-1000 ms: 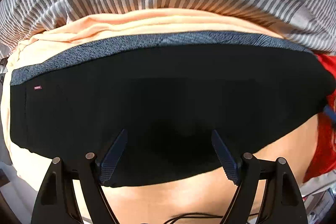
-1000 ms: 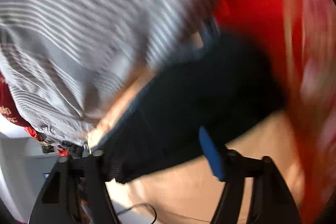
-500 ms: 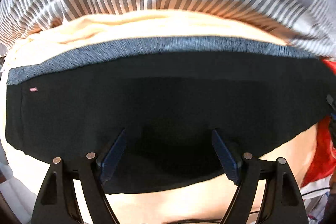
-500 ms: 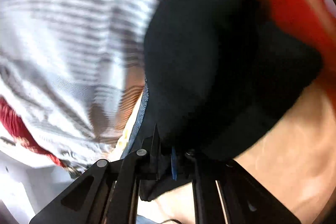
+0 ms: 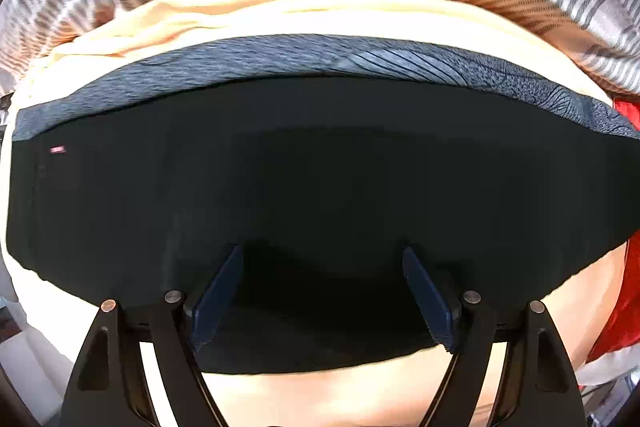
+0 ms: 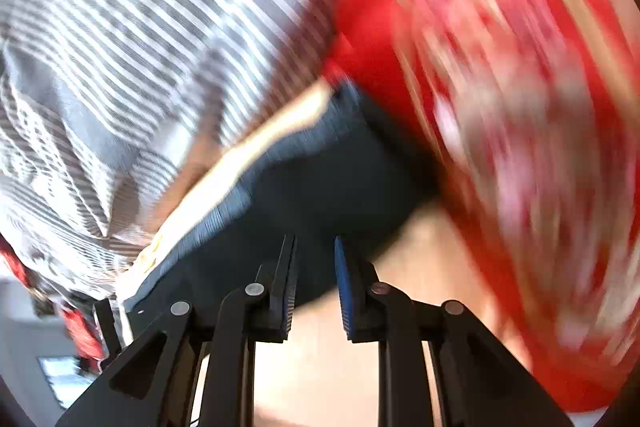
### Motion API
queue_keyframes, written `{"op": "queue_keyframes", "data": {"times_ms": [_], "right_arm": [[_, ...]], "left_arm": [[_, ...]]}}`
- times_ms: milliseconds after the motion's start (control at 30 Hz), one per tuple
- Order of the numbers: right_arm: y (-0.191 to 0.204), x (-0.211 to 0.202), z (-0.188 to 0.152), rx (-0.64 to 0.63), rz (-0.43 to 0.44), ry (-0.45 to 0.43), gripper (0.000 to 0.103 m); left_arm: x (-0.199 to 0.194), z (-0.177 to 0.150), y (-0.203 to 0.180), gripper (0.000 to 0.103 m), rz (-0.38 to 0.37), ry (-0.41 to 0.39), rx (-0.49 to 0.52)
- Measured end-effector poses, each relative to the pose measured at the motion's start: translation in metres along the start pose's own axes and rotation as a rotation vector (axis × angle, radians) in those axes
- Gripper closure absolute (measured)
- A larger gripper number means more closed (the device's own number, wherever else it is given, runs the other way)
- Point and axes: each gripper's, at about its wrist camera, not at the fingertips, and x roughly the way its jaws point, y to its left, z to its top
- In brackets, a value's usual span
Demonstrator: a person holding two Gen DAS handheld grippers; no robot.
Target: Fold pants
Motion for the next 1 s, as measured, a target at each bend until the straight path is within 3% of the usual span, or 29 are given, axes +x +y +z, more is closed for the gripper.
{"op": "queue_keyframes", "data": {"times_ms": [133, 267, 300, 333, 400, 467, 567, 633, 667, 733, 800, 867, 933, 1000], "right_arm": [[0.017, 0.040, 0.048, -0.157, -0.219, 0.020, 0.075], [0.018, 0.083, 0.066, -0.172, -0.282, 0.110, 0.077], [0.021, 0.091, 0.068, -0.192, -0.285, 0.127, 0.083], [0.023, 0.095, 0.070, -0.202, -0.284, 0.132, 0.098], [0.027, 0.086, 0.084, -0.208, -0.304, 0.045, 0.098], [0.018, 0.072, 0.096, -0.125, -0.272, -0.022, 0.097], [0.013, 0.050, 0.099, -0.011, -0.235, -0.048, 0.093], [0.019, 0.033, 0.090, -0.008, -0.174, -0.079, 0.093], [0.030, 0.028, 0.080, -0.039, -0.117, -0.080, 0.093], [0.048, 0.035, 0.064, -0.110, -0.083, -0.043, 0.093], [0.060, 0.057, 0.047, -0.192, -0.121, 0.019, 0.093], [0.052, 0.092, 0.034, -0.220, -0.256, 0.079, 0.093], [0.027, 0.105, 0.031, -0.118, -0.312, 0.117, 0.095], [0.009, 0.089, 0.026, 0.040, -0.212, 0.081, 0.092]], "left_arm": [[0.002, 0.003, -0.011, 0.020, -0.003, -0.013, -0.005], [0.001, 0.003, -0.020, 0.020, -0.001, -0.019, -0.013], [0.001, 0.002, -0.020, 0.020, -0.001, -0.021, -0.011], [0.005, 0.008, -0.031, 0.020, 0.000, -0.022, -0.008], [0.006, 0.007, -0.036, 0.020, 0.001, -0.025, 0.000], [0.009, 0.009, -0.030, 0.019, 0.004, -0.027, 0.004], [0.004, 0.005, -0.035, 0.019, 0.012, -0.024, -0.001], [-0.003, 0.008, -0.039, 0.019, -0.005, -0.049, -0.004], [-0.009, 0.009, -0.044, 0.019, -0.025, -0.068, -0.005], [-0.011, 0.011, -0.052, 0.019, -0.040, -0.084, 0.004], [0.000, 0.014, -0.064, 0.019, -0.018, -0.061, 0.020], [0.012, 0.014, -0.070, 0.017, 0.003, -0.041, 0.032], [0.007, 0.011, -0.071, 0.017, 0.004, -0.041, 0.033], [-0.010, 0.003, -0.062, 0.017, 0.000, -0.058, 0.036]]}}
